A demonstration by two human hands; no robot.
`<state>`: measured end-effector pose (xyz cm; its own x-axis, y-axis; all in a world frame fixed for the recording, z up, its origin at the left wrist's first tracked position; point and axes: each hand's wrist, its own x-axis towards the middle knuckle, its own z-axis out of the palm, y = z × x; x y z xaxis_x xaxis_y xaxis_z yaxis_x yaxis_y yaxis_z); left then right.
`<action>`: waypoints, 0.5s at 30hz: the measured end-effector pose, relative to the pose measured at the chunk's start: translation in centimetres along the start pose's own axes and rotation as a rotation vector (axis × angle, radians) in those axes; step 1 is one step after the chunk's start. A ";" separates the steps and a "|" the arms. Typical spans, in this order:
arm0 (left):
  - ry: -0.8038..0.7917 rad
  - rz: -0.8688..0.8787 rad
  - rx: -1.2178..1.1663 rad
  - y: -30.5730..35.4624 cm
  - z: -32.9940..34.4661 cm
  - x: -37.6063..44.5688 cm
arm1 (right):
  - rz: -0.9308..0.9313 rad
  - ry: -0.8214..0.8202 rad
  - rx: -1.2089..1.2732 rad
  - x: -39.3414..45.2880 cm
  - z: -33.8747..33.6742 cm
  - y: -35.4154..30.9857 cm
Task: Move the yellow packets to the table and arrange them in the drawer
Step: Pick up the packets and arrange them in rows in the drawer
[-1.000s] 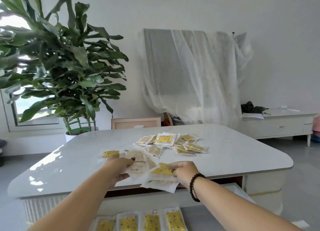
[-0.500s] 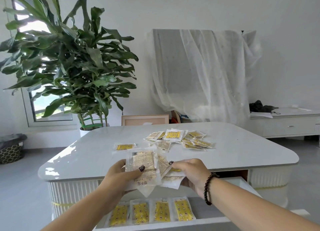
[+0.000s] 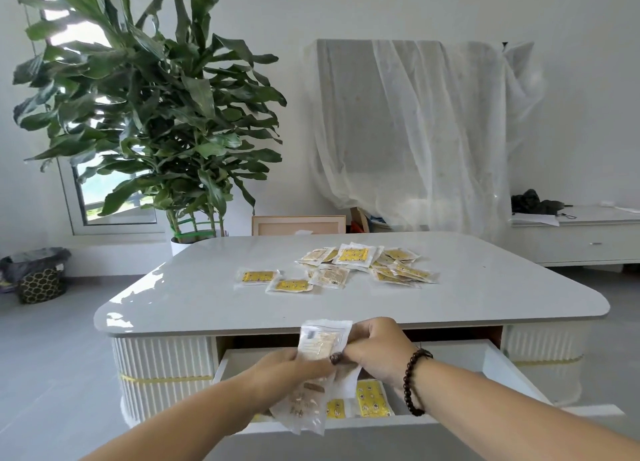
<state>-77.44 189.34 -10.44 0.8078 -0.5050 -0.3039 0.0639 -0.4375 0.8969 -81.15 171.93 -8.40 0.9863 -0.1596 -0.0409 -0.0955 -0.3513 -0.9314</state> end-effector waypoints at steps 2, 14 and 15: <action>-0.050 0.024 0.028 -0.3 0.1 -0.1 | -0.040 -0.016 -0.055 -0.2 -0.1 0.0; -0.018 0.036 -0.048 -0.6 1.7 0.6 | -0.076 0.007 0.037 -0.8 -1.9 0.6; -0.066 0.071 -0.145 -0.8 1.1 0.7 | -0.081 0.004 0.058 -0.8 -2.0 0.6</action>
<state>-77.58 188.52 -11.76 0.7732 -0.5808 -0.2547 0.0962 -0.2896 0.9523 -82.25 170.02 -8.24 0.9900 -0.1363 0.0363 -0.0076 -0.3089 -0.9511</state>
